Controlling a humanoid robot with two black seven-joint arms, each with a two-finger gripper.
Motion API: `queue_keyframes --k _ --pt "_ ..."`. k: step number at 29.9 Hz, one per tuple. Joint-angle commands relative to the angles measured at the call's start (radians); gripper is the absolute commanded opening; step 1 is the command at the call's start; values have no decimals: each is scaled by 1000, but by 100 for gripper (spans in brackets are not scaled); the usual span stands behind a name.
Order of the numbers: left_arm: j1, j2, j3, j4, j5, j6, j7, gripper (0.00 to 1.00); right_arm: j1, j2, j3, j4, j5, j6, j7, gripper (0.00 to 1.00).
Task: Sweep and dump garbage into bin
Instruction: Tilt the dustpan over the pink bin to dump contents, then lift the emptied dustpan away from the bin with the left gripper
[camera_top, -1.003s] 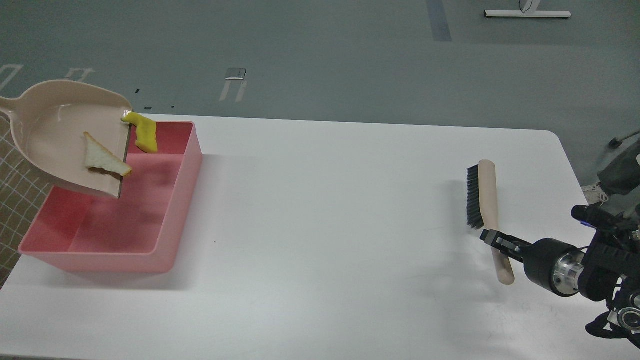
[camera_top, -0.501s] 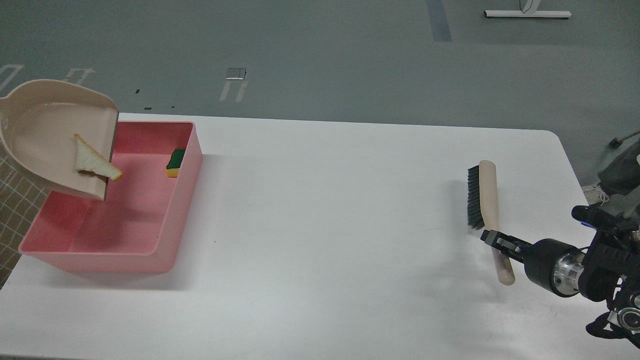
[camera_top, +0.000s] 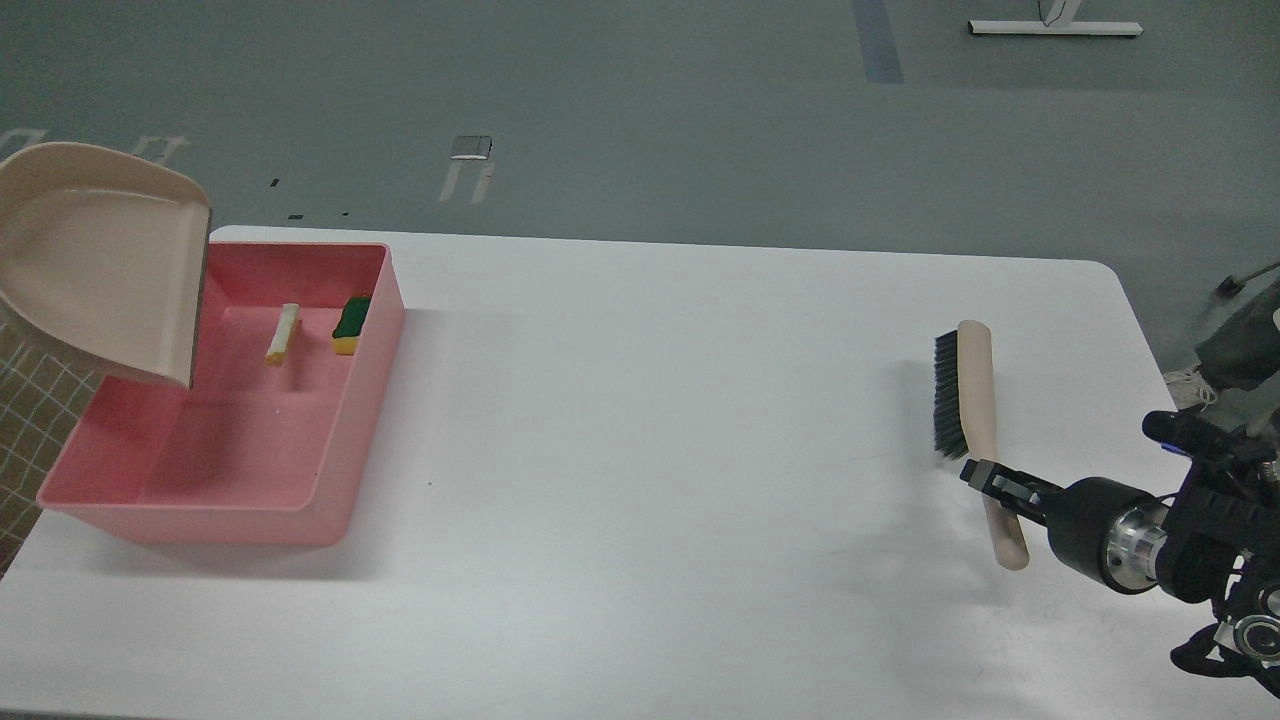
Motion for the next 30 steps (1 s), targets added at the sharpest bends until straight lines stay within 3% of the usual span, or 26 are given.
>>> queue_keyframes --k 1,8,12,14,30 --pt "0 10 -6 -1 -43 -24 0 1 0 0 0 0 0 0 0 21" --pt "-16 11 -17 -1 -133 -87 0 0 0 0 0 0 0 0 0 21" --pt "-40 23 -11 -1 -309 -223 0 0 1 0 0 0 -2 0 0 21" --pt "-43 19 -14 -2 -312 -239 0 0 1 0 0 0 -2 0 0 21" --pt "-43 -29 -1 -228 -300 -158 0 0 8 0 6 12 5 0 0 21"
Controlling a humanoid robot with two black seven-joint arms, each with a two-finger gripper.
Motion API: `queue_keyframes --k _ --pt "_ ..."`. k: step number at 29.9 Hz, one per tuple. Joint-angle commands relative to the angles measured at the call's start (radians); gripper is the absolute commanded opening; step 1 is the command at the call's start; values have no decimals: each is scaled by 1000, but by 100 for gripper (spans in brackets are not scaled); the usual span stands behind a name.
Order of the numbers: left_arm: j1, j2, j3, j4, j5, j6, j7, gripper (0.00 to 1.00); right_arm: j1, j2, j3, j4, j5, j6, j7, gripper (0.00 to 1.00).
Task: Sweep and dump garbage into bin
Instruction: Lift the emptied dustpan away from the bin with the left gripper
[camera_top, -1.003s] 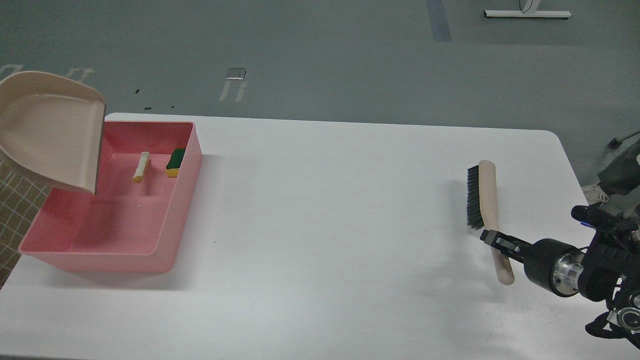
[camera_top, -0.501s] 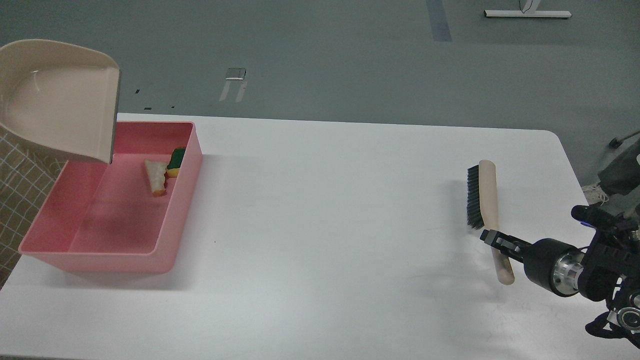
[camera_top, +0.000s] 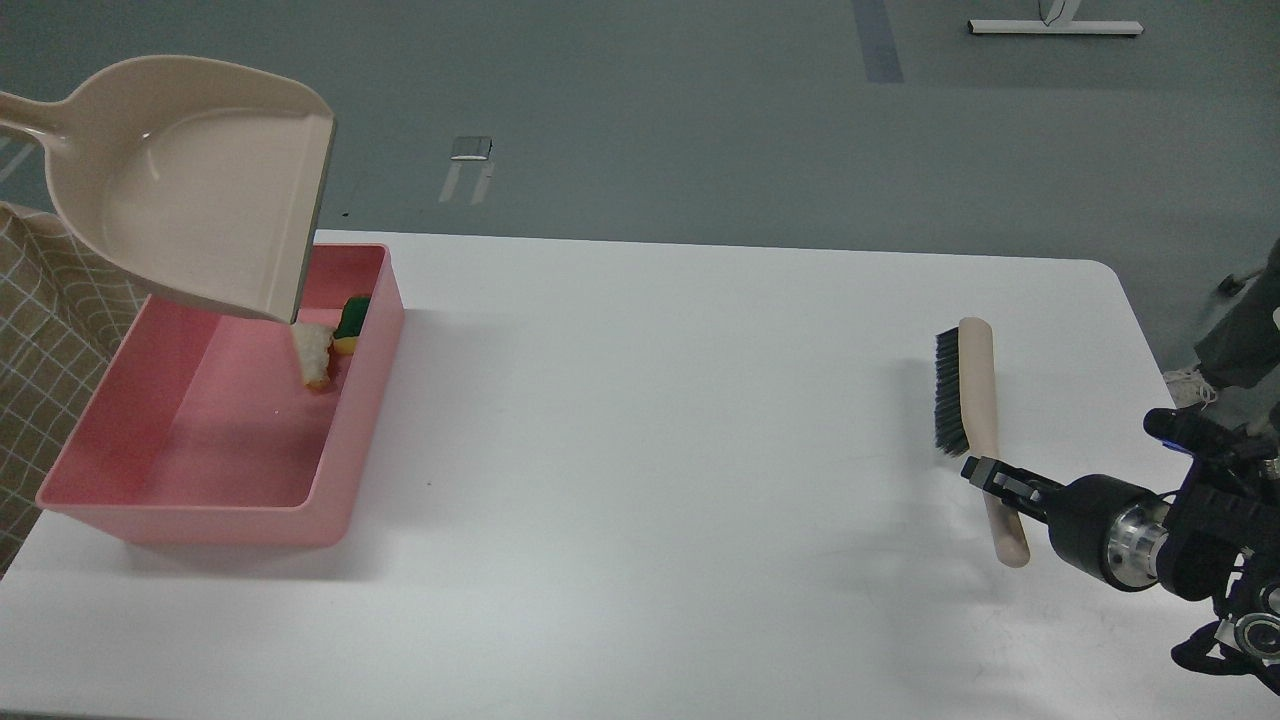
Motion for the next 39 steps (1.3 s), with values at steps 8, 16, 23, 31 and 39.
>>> queue_keyframes --k 8,16,23,31,39 --pt "-3 -100 3 -166 148 131 0 0 9 -2 2 7 4 0 0 21" --pt "1 -136 14 -215 193 148 0 0 22 -5 3 16 10 0 0 21" --pt "0 -214 31 -226 303 181 0 0 26 -12 6 22 13 0 0 21" --pt "-2 -314 34 -272 304 195 85 0 26 -14 3 21 13 0 0 21" --pt "-6 -329 126 -370 335 290 130 0 26 -14 3 19 12 0 0 21"
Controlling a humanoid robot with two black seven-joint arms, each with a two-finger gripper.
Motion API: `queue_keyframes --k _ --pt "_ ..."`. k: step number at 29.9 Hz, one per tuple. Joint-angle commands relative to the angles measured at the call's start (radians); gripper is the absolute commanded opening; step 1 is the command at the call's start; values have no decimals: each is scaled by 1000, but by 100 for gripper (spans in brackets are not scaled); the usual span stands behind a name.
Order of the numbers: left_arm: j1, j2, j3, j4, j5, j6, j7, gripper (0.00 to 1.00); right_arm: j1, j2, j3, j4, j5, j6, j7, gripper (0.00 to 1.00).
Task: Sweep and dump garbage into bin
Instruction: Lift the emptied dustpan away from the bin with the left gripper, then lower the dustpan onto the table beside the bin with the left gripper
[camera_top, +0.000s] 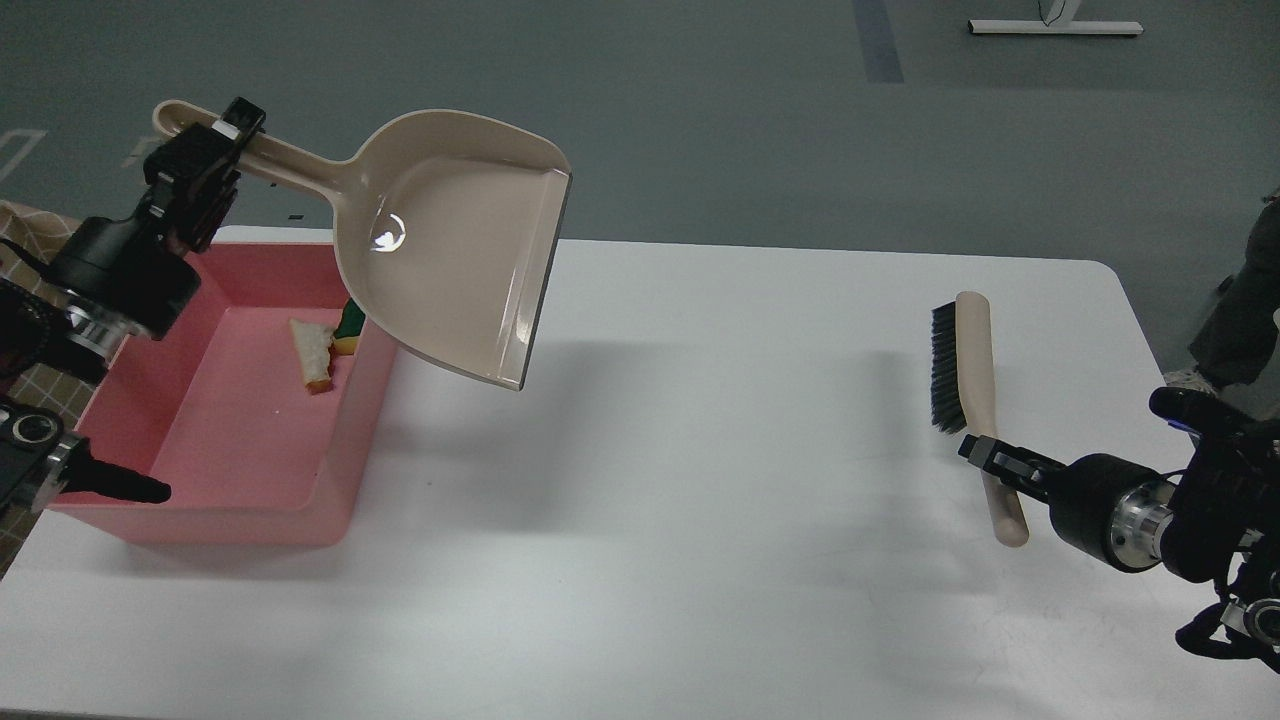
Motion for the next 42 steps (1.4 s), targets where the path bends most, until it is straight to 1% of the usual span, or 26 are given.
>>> queue_keyframes --k 1,2,3,5,6,7,9,10,11,14,19,20,22,25,31,32,37,38,40,42 --pt "-10 -1 75 -44 4 69 14 0 -2 0 0 0 -2 0 0 21" --pt "-10 1 85 -53 5 83 17 0 -2 0 0 0 -2 0 0 21" --pt "-8 -1 100 -74 5 108 35 0 -2 0 0 -2 -2 0 0 21" --pt "-8 -1 118 -94 5 129 64 0 -2 2 0 -2 -2 0 0 21" --pt "-8 -1 134 -116 11 148 93 0 -2 2 0 -3 -2 0 0 21" --pt "-8 -1 140 -125 17 157 107 0 -2 2 0 -3 -2 0 0 21" --pt "-7 -10 152 -163 43 195 173 0 -3 2 0 -6 -2 0 0 21" --pt "-8 -18 152 -170 47 202 193 0 -3 2 0 -6 -2 0 0 21" --pt "-8 -36 154 -176 51 206 236 2 -3 2 0 -6 -3 0 0 21" --pt "-16 -64 154 -189 76 208 293 5 -5 3 3 -8 -3 0 0 21" --pt "-19 -93 154 -235 119 232 342 4 -8 3 5 -11 -5 0 0 21" --pt "-19 -104 152 -249 120 235 365 4 -8 3 5 -13 -6 0 0 21" --pt "-19 -116 152 -266 120 240 392 4 -8 3 5 -13 -6 0 0 21" --pt "-19 -130 152 -278 120 240 400 0 -6 2 4 -13 -6 0 0 21" --pt "-7 -234 155 -285 140 246 420 0 -8 3 5 -14 -6 0 0 21" --pt "-7 -234 155 -285 140 246 420 0 -8 3 5 -14 -6 0 0 21" --pt "9 -314 200 -285 237 252 434 0 -9 2 5 -17 -9 0 0 21" --pt "9 -314 200 -285 237 252 434 0 -9 2 5 -17 -9 0 0 21" --pt "13 -358 204 -285 267 257 445 0 -9 3 5 -22 -9 0 0 21" --pt "25 -384 206 -283 284 258 446 0 -8 3 5 -26 -9 0 0 21"
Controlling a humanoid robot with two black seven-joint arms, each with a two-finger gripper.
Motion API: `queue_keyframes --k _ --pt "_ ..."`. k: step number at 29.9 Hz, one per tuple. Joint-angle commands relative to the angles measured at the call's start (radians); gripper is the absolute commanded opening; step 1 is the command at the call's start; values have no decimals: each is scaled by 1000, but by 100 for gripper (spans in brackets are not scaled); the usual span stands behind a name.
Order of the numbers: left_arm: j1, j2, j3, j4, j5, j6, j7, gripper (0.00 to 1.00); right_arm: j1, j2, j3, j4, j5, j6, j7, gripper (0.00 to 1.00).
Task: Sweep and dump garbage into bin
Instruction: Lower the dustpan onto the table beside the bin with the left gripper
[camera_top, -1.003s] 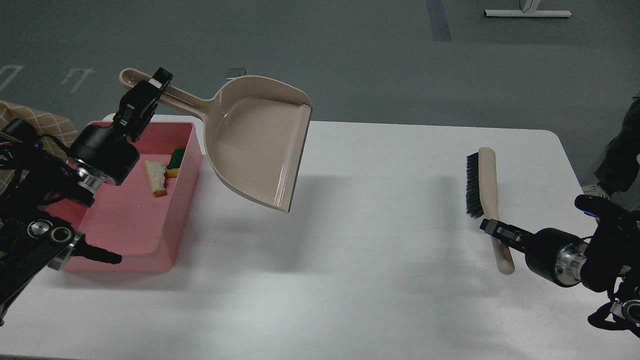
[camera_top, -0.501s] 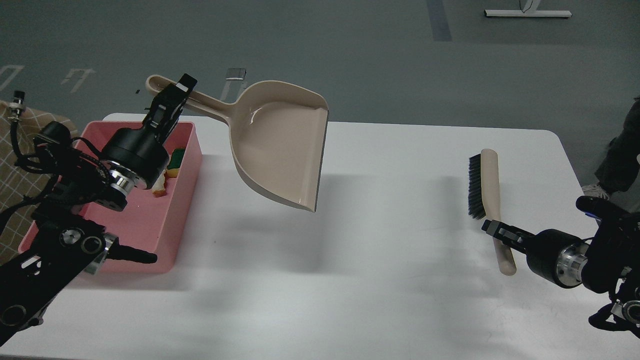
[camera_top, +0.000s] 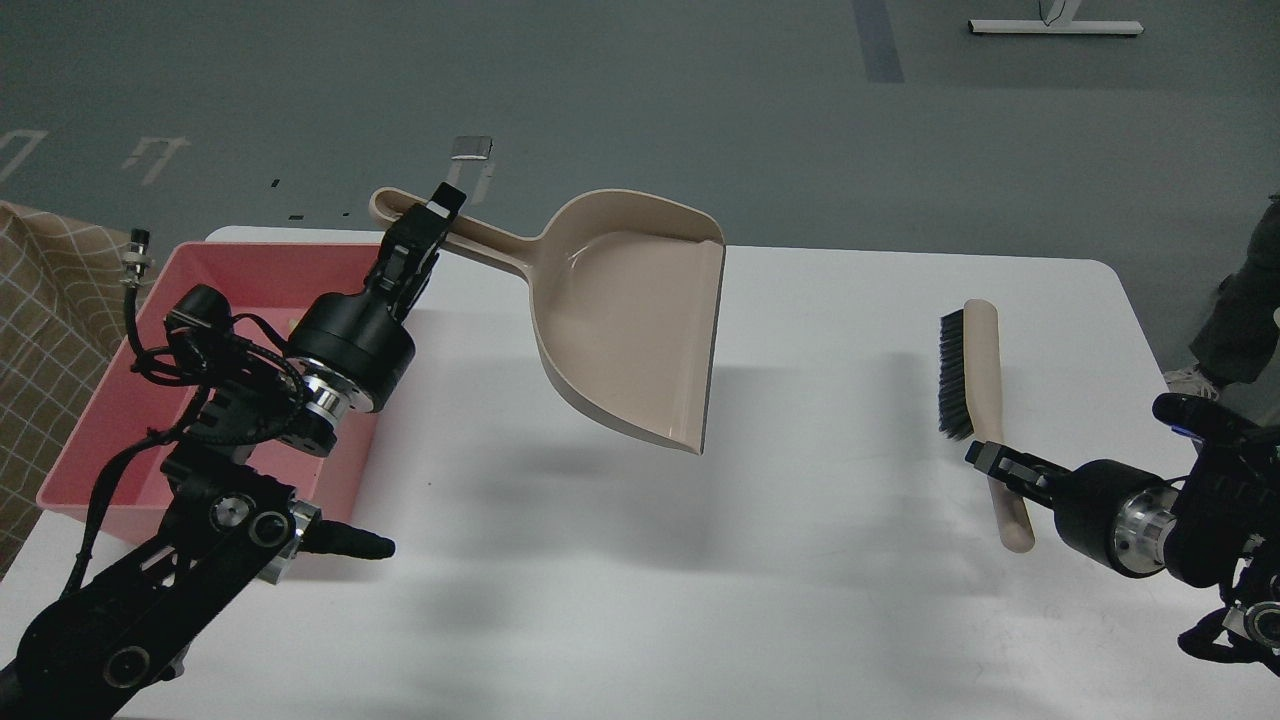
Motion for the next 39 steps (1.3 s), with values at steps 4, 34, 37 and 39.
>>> queue_keyframes --k 4,34,37,39 --pt "46 -90 4 1 62 1 5 0 1 1 0 -8 0 0 0 21" --pt "72 -266 82 141 132 55 -14 1 -2 3 6 -8 1 0 0 20" --pt "75 -268 86 158 132 69 -19 2 -5 1 6 -9 0 0 0 20" --pt "75 -271 90 173 132 70 -25 2 -5 3 6 -9 0 0 0 20"
